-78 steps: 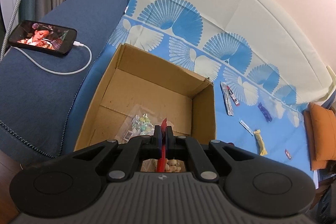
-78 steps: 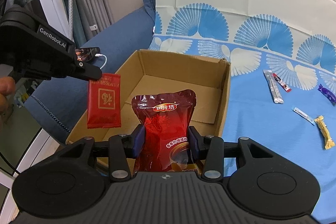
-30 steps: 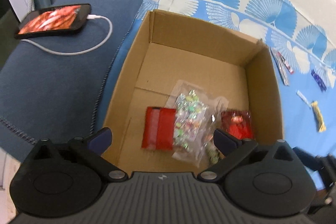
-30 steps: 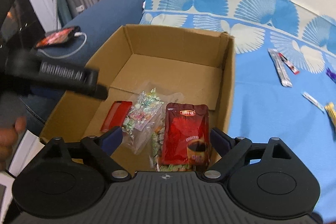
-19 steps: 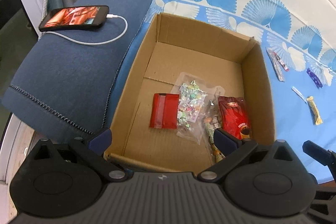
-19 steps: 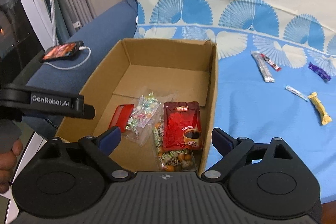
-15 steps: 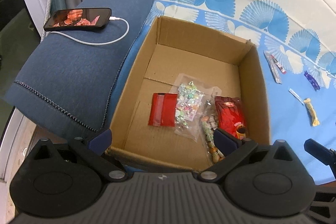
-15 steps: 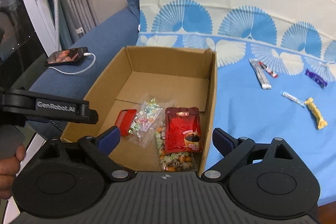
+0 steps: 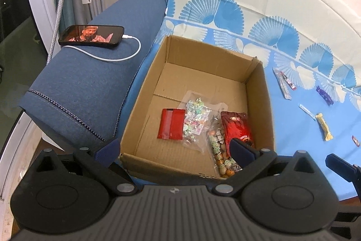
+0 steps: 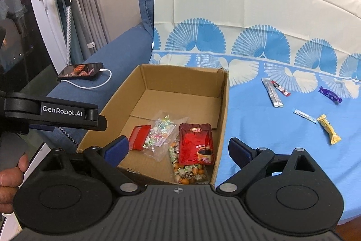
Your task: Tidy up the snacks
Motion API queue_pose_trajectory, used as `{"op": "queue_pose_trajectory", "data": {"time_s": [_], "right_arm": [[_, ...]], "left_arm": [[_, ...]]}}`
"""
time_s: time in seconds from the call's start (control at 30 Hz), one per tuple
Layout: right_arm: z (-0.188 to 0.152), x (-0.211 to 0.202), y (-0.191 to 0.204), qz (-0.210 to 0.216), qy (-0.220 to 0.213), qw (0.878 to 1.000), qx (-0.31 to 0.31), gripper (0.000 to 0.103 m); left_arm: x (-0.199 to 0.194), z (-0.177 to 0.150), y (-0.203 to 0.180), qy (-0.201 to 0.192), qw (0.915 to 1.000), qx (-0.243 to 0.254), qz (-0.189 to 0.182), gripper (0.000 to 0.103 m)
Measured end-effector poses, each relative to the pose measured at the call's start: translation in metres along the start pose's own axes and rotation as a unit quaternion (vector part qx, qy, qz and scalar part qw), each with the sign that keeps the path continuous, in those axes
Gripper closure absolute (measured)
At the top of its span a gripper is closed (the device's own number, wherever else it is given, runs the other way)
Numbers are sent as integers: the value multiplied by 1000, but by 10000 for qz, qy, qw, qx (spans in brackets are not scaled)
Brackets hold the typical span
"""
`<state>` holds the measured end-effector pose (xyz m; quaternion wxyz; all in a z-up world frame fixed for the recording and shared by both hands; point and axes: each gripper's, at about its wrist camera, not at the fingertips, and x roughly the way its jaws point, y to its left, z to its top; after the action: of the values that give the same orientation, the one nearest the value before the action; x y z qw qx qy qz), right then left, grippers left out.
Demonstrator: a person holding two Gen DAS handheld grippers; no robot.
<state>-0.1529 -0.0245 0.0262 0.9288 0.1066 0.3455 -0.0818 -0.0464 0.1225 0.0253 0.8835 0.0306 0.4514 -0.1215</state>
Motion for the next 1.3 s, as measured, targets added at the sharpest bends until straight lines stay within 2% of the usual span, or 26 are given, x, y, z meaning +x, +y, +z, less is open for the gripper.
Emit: {"op": "queue_pose_trajectory", "data": {"time_s": [0.53, 1.3], "right_arm": [[-6, -18, 2, -23, -180, 9998, 22, 3], [-5, -17, 2, -28, -110, 9999, 37, 0]], "left_arm": [[-15, -9, -2, -168, 9998, 89, -5, 0], [-13, -10, -3, -131, 9998, 149, -16, 0]]}}
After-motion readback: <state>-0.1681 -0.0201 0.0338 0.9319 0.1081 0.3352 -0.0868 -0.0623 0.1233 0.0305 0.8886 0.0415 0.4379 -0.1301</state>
